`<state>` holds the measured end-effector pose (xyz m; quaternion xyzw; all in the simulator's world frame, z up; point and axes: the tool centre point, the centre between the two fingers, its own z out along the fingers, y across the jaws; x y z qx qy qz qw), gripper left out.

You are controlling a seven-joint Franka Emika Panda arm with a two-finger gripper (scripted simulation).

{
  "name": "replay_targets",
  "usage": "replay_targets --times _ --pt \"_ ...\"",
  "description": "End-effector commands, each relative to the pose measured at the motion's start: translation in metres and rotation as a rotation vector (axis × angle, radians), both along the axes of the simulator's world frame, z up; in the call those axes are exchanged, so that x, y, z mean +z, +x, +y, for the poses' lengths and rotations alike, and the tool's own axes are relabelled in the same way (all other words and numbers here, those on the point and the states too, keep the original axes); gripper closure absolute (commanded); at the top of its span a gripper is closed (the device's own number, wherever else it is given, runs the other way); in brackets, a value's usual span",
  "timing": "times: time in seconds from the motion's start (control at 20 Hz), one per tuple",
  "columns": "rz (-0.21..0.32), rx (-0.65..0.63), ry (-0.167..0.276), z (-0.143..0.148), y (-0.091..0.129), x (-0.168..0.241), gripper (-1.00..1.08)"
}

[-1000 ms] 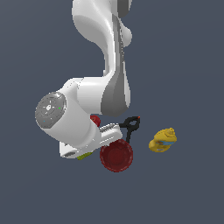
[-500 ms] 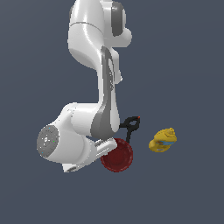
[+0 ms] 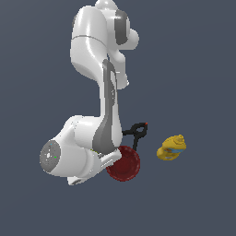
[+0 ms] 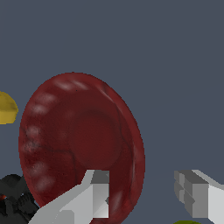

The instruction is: Pick up a designated object from a clutter of objects.

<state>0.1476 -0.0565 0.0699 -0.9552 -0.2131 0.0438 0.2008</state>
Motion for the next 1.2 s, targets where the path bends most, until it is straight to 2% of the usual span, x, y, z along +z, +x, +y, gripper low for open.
replay_targets --times 0.0,0.55,0.6,1.15 --pt "-0.001 0.000 0.000 0.000 0.000 0.000 -0.20" --pt "-0.002 0.002 0.002 0.011 -0.005 -0.028 -0.20" --pt "-0.002 0.002 0.002 0.011 -0.005 -0.028 1.08" --pt "-0.002 0.002 0.002 0.011 -0.005 -0.027 1.08"
